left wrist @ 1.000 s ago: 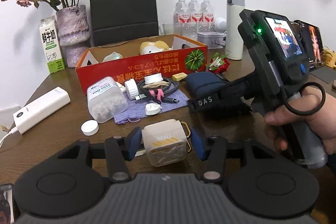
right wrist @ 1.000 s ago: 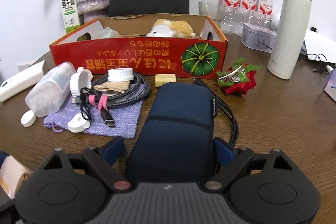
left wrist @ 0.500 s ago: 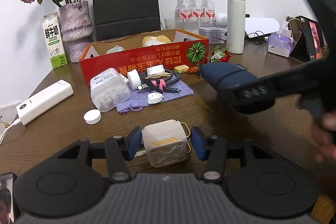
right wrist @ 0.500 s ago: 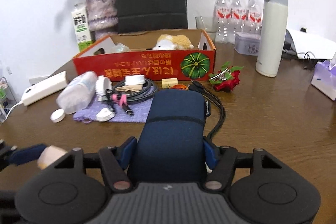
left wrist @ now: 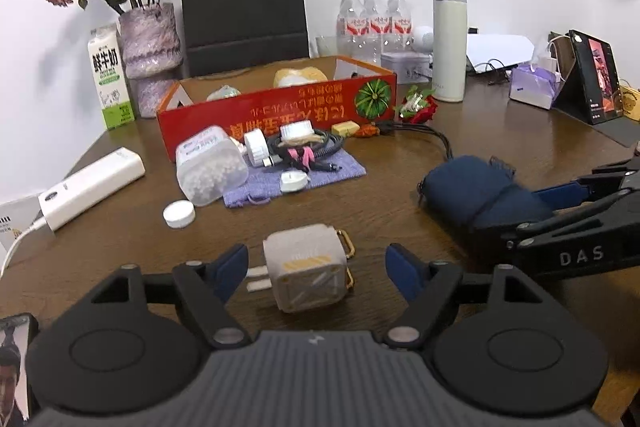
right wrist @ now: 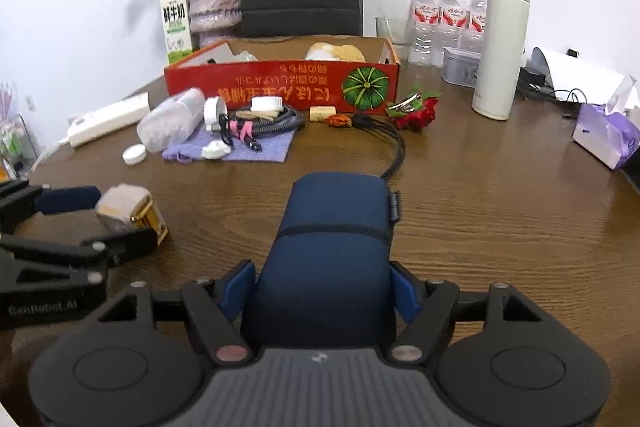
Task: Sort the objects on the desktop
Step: 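Grasp the white cube charger with the left gripper while the right grasps the navy pouch, then carry the charger and pouch into the box and open both grippers, then withdraw both grippers from the box toward the table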
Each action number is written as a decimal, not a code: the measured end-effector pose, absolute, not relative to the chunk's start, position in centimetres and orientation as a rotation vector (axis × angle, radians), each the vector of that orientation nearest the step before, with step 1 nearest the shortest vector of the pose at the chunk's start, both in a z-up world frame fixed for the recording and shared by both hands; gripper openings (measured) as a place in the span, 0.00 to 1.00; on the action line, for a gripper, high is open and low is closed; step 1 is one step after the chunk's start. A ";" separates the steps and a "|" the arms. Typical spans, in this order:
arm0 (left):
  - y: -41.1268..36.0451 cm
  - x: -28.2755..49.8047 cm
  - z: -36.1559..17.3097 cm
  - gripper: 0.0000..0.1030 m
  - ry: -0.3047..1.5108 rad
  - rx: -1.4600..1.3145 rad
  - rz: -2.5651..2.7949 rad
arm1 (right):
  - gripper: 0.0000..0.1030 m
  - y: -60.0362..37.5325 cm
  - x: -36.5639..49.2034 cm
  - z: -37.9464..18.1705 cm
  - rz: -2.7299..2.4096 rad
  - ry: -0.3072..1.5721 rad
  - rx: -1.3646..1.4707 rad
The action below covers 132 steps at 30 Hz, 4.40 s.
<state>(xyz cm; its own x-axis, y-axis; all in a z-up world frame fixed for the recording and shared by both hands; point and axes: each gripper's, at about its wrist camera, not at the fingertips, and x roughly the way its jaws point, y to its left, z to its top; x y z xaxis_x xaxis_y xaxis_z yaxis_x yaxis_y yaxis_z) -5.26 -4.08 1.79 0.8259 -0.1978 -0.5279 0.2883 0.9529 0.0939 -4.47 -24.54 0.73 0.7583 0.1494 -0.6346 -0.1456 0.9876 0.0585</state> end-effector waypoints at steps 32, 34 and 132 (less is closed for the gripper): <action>-1.8 -7.0 6.7 0.49 0.429 0.068 -0.226 | 0.59 -20.0 -6.0 4.0 0.216 0.581 -0.056; -1.5 -6.3 7.5 0.49 0.423 0.058 -0.236 | 0.58 -20.6 -5.9 5.0 0.214 0.559 -0.033; 0.0 0.5 4.3 1.00 0.535 0.062 -0.025 | 0.82 -24.1 -1.4 1.2 0.241 0.594 0.179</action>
